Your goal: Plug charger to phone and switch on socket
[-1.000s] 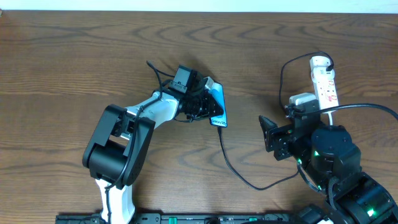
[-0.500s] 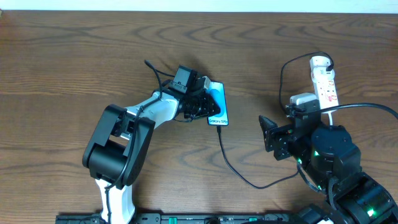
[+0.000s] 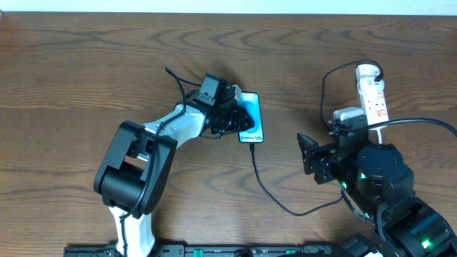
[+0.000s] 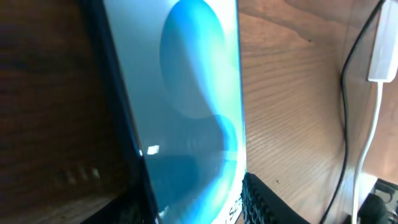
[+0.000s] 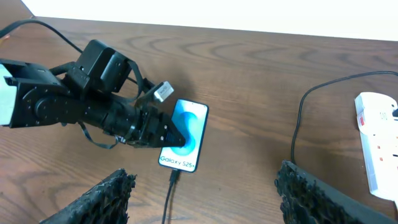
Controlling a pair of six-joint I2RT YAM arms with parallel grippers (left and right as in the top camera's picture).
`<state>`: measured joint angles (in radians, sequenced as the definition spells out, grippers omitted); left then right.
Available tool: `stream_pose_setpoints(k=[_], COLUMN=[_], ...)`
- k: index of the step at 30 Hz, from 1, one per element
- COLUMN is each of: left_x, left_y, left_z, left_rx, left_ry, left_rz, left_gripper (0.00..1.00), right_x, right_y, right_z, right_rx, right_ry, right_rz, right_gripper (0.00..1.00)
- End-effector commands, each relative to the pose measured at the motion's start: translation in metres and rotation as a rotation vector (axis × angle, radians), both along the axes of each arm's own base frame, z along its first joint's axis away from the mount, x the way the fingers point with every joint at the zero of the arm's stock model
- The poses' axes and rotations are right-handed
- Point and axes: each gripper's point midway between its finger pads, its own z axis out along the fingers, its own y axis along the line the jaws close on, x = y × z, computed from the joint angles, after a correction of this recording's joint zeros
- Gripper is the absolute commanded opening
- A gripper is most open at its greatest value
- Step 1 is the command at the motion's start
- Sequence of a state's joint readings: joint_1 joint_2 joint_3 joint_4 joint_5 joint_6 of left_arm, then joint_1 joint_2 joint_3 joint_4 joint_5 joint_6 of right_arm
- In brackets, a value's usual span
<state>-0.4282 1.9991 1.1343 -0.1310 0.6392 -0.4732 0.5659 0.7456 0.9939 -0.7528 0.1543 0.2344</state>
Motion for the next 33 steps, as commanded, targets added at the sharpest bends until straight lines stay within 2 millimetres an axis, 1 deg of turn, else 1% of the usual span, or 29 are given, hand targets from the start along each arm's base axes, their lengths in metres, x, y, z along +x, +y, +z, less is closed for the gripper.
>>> stream_pose_setpoints(k=[1, 4, 6, 11, 14, 18, 19, 20, 21, 22, 24, 26, 28, 30, 32, 33], left_x=[0.008, 0.009, 0.011, 0.01, 0.011, 0.021, 0.024, 0.028, 0.031, 0.036, 0.04, 0.042, 0.04, 0.031, 0.017, -0.002], left_y=[0.006, 0.01, 0.019, 0.029, 0.039, 0.061, 0.066, 0.072, 0.079, 0.095, 0.113, 0.136, 0.158, 0.18, 0.197, 0.211], left_z=[0.001, -0.002, -0.008, -0.015, -0.02, -0.023, -0.019, -0.013, -0.005, 0.016, 0.045, 0.085, 0.125, 0.17, 0.209, 0.245], left_rx=[0.045, 0.07, 0.127, 0.188, 0.245, 0.342, 0.35, 0.356, 0.357, 0.356, 0.346, 0.326, 0.307, 0.285, 0.267, 0.249], left_ry=[-0.033, -0.035, -0.037, -0.03, -0.033, -0.071, -0.088, -0.109, -0.124, -0.152, -0.184, -0.237, -0.3, -0.38, -0.457, -0.537], left_rz=[0.02, 0.033, 0.059, 0.082, 0.106, 0.159, 0.153, 0.147, 0.15, 0.171, 0.217, 0.283, 0.347, 0.413, 0.468, 0.516], left_gripper=[0.45, 0.45, 0.45, 0.46, 0.46, 0.67, 0.73, 0.84, 0.89, 0.91, 0.91, 0.92, 0.92, 0.92, 0.92, 0.92], right_x=[0.001, 0.001, 0.001, 0.002, 0.003, 0.006, 0.006, 0.006, 0.005, 0.004, 0.006, 0.009, 0.012, 0.017, 0.024, 0.031], right_y=[-0.004, -0.004, -0.004, -0.003, -0.002, -0.001, 0.0, 0.0, -0.001, -0.003, -0.007, -0.009, -0.008, -0.005, -0.001, 0.003], right_z=[0.005, 0.005, 0.005, 0.003, 0.001, -0.004, -0.006, -0.009, -0.013, -0.022, -0.031, -0.04, -0.046, -0.054, -0.061, -0.069], right_rx=[0.013, 0.012, 0.012, 0.009, 0.003, -0.007, -0.013, -0.021, -0.031, -0.056, -0.09, -0.123, -0.14, -0.156, -0.167, -0.18], right_ry=[-0.005, -0.005, -0.004, 0.002, 0.01, 0.026, 0.035, 0.047, 0.062, 0.091, 0.121, 0.148, 0.168, 0.189, 0.207, 0.229], right_rz=[-0.023, -0.024, -0.024, -0.024, -0.024, -0.023, -0.023, -0.024, -0.024, -0.032, -0.051, -0.069, -0.074, -0.074, -0.074, -0.073], right_gripper=[0.73, 0.73, 0.74, 0.74, 0.75, 0.77, 0.79, 0.81, 0.82, 0.84, 0.84, 0.84, 0.84, 0.85, 0.94, 0.99])
